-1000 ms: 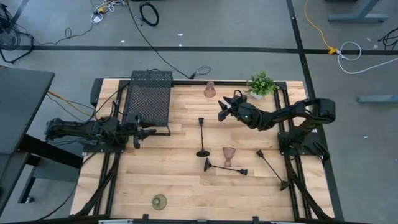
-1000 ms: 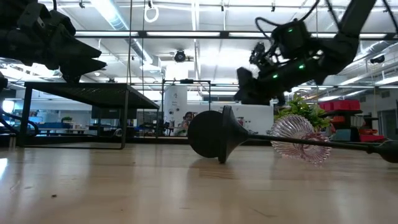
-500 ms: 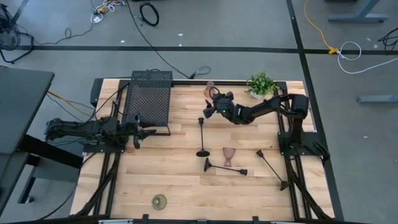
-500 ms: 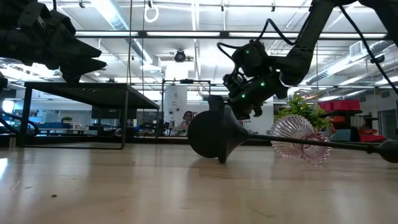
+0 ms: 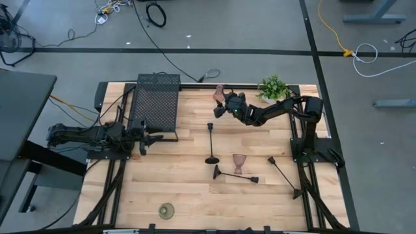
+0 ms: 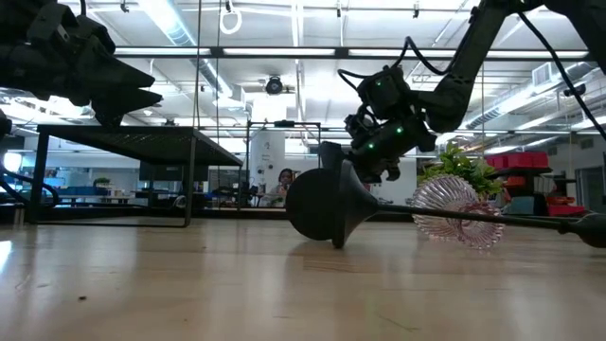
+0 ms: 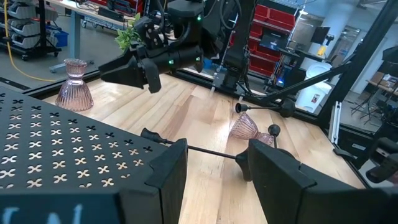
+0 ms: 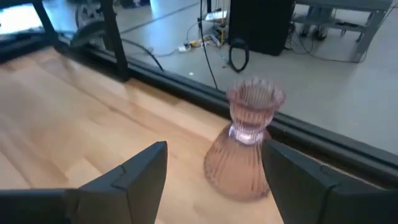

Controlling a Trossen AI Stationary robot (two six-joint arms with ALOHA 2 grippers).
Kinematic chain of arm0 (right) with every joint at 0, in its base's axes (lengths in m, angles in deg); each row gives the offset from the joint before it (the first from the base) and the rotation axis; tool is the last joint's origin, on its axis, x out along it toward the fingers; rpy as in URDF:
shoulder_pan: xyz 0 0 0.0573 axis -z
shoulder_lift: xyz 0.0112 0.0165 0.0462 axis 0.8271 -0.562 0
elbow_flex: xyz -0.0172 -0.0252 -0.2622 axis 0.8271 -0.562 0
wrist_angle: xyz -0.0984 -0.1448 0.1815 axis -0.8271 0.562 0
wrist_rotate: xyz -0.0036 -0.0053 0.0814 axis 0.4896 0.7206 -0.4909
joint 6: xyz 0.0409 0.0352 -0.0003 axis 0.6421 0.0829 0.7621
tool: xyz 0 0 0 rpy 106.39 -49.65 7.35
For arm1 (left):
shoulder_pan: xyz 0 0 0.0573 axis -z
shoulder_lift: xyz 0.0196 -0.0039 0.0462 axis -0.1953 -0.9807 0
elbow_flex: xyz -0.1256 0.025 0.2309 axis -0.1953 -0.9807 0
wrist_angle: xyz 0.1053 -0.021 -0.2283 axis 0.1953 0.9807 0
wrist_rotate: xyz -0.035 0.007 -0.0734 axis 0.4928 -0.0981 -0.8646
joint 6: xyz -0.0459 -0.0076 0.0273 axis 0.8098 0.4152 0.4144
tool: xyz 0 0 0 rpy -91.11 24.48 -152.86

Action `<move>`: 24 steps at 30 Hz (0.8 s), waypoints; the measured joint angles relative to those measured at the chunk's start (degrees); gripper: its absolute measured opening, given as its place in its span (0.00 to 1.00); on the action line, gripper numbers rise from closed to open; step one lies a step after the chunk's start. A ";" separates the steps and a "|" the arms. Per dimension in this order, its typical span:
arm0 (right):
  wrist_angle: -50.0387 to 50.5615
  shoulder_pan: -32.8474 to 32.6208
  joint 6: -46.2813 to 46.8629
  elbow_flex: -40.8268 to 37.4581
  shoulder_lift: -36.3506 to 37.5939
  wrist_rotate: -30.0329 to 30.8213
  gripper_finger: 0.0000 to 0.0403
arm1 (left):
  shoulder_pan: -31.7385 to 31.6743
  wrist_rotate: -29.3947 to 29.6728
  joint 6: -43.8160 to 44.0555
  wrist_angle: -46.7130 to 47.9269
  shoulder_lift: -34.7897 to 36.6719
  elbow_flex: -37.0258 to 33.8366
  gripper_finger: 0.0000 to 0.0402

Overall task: Pick & Place candle stick holders
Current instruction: Put the top pink candle holder on the shelf

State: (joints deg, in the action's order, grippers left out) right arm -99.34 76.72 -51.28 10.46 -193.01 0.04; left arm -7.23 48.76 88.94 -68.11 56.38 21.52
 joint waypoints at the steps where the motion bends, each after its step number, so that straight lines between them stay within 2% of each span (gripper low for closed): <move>1: -0.70 0.13 -0.04 0.00 0.00 0.02 0.65 | 0.00 0.01 0.00 0.00 0.00 0.00 0.43; 17: -4.03 2.68 0.58 0.21 0.00 -1.64 0.65 | 0.00 0.01 0.02 0.03 0.00 0.00 0.43; 24: -2.19 2.78 -1.49 5.69 -4.17 -1.61 0.65 | 0.01 0.00 0.13 0.04 0.00 0.00 0.43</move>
State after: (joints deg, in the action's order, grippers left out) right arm -101.52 79.50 -52.77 16.16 -197.17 -1.58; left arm -7.22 48.76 89.07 -68.07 56.38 21.52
